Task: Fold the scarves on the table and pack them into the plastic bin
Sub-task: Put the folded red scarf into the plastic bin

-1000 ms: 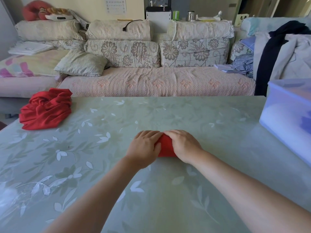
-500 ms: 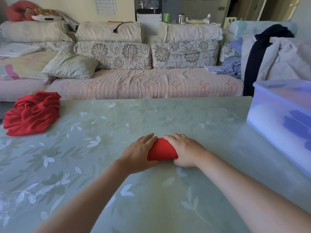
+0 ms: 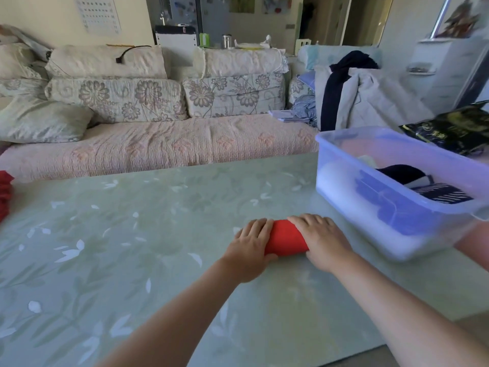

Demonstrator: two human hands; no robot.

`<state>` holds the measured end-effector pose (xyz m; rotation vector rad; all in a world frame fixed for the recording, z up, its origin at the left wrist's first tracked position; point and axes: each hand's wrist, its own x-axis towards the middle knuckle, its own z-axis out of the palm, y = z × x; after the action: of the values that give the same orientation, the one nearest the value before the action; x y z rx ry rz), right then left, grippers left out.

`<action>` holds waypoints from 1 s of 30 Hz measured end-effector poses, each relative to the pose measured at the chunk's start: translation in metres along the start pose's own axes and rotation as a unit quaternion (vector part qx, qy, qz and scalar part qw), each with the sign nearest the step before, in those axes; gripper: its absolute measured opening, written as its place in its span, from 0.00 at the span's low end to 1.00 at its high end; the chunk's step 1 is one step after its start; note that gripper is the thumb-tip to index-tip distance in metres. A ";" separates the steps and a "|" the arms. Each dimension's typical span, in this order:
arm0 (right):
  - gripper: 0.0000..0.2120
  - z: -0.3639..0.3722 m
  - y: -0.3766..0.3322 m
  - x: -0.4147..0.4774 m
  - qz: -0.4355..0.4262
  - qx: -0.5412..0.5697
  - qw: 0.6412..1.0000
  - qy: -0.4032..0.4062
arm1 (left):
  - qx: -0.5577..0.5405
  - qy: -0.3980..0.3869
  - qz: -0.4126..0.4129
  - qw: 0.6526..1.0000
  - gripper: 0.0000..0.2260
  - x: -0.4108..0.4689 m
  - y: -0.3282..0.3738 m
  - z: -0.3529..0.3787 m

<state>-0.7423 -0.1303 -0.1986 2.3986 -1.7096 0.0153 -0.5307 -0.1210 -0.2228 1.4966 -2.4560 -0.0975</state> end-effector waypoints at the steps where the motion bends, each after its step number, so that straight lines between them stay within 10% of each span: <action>1: 0.40 0.003 0.011 -0.003 0.017 -0.003 1.000 0.006 | 0.006 -0.005 0.006 1.000 0.36 0.012 0.010 0.002; 19: 0.44 0.003 0.066 -0.037 0.082 0.206 0.972 -0.077 | 0.023 0.007 0.090 0.996 0.37 0.087 0.060 0.011; 30: 0.34 -0.007 0.052 -0.032 0.074 0.121 0.989 -0.043 | 0.053 -0.058 0.046 0.996 0.33 0.067 0.054 -0.007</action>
<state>-0.8010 -0.1160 -0.1871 2.4646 -2.0281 0.1511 -0.6044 -0.1545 -0.1932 1.4554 -2.6576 -0.0373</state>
